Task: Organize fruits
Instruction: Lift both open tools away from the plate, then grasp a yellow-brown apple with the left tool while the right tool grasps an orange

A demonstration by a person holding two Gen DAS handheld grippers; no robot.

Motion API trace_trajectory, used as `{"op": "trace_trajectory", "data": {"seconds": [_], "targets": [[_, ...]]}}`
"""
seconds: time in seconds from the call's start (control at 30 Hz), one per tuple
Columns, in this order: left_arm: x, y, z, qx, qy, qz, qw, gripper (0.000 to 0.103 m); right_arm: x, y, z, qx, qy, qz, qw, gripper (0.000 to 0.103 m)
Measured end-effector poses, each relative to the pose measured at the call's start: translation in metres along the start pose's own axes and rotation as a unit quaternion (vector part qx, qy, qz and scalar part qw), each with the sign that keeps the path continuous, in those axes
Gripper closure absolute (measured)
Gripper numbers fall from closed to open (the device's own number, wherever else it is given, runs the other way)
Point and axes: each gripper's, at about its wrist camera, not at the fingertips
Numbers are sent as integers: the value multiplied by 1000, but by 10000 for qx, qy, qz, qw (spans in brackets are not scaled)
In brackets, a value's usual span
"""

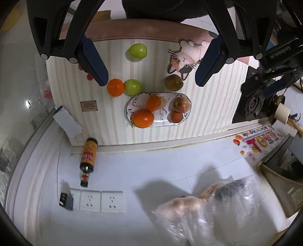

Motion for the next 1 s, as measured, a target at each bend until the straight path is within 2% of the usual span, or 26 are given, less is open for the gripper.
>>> {"op": "trace_trajectory", "data": {"seconds": [0.17, 0.23, 0.3, 0.4, 0.43, 0.5, 0.57, 0.63, 0.7, 0.87, 1.0], "targets": [[-8, 32, 15, -160, -124, 215, 9996, 2, 25, 44, 17, -278, 284, -36, 9992, 8], [-11, 56, 25, -388, -180, 291, 9987, 2, 40, 74, 27, -453, 447, -22, 9980, 8], [-17, 85, 34, -876, -276, 149, 9957, 2, 51, 100, 37, -610, 555, -20, 9966, 8], [-20, 122, 42, -1289, -332, 31, 9911, 2, 67, 144, 51, -919, 739, 80, 9930, 8], [-20, 139, 45, -1508, -335, 13, 9880, 2, 72, 160, 55, -1052, 793, 127, 9912, 8], [-18, 159, 47, -1688, -346, -15, 9850, 2, 78, 185, 60, -1240, 857, 260, 9882, 8], [-16, 184, 48, -2013, -406, -197, 9785, 2, 83, 208, 65, -1376, 921, 419, 9853, 10], [-13, 205, 49, -2262, -472, -291, 9725, 2, 87, 229, 68, -1544, 975, 558, 9816, 23], [-9, 224, 50, -2474, -513, -358, 9669, 2, 88, 248, 70, -1719, 1038, 689, 9772, 27], [2, 275, 50, -3012, -574, -394, 9510, 2, 83, 273, 72, -1927, 983, 629, 9743, 30], [7, 306, 47, -3334, -593, -460, 9398, 2, 75, 278, 78, -1931, 836, 473, 9765, 31]]}}
Point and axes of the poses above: each gripper's, at about its wrist camera, not at the fingertips, and y roughly the way its jaws point, x to its right, z to its top, and after that the axes turned 15 degrees about -x, right-handed
